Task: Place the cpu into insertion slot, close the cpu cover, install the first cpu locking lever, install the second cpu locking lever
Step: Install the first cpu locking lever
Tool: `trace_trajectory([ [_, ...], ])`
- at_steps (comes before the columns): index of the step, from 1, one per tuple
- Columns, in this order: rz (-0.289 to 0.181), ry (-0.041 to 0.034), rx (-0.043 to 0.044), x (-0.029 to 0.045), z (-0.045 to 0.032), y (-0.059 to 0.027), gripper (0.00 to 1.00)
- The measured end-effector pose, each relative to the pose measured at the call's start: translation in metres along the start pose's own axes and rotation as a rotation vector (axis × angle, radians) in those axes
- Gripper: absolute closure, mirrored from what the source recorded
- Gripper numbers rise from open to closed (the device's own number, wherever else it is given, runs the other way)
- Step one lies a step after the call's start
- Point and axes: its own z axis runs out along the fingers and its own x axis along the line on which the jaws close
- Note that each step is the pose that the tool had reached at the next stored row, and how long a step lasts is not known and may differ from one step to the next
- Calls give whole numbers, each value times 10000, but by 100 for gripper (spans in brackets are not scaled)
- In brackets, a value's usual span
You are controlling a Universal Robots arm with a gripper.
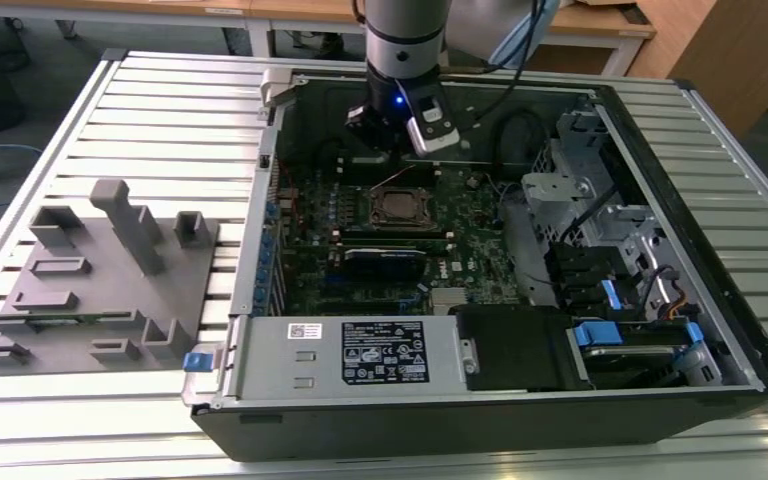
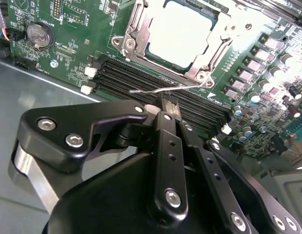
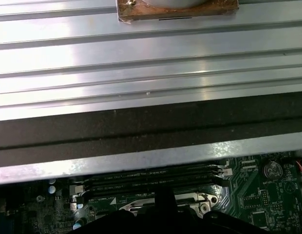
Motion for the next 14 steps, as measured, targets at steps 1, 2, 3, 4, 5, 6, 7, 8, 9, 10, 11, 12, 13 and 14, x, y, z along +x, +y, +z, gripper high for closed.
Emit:
trace_trajectory([
  [1,-1,1,-2,-1,9,-2,90],
  [2,0,2,-6,-3,19,-3,90],
  [3,0,3,-8,-5,26,-4,90],
  [4,2,3,-11,-8,33,-5,90],
  [5,2,3,-14,-11,40,-6,90],
  [6,3,3,-17,-14,45,-6,90],
  [7,3,4,-18,-16,48,-7,90],
  [8,4,4,-17,-16,50,-7,90],
  [9,5,5,-17,-17,51,-7,90],
  [10,3,4,-20,-20,56,-8,90],
  [11,2,4,-21,-22,59,-8,90],
  [12,3,4,-22,-24,61,-8,90],
  [13,3,3,-23,-27,66,-8,90],
  [14,3,3,-23,-31,71,-9,90],
])
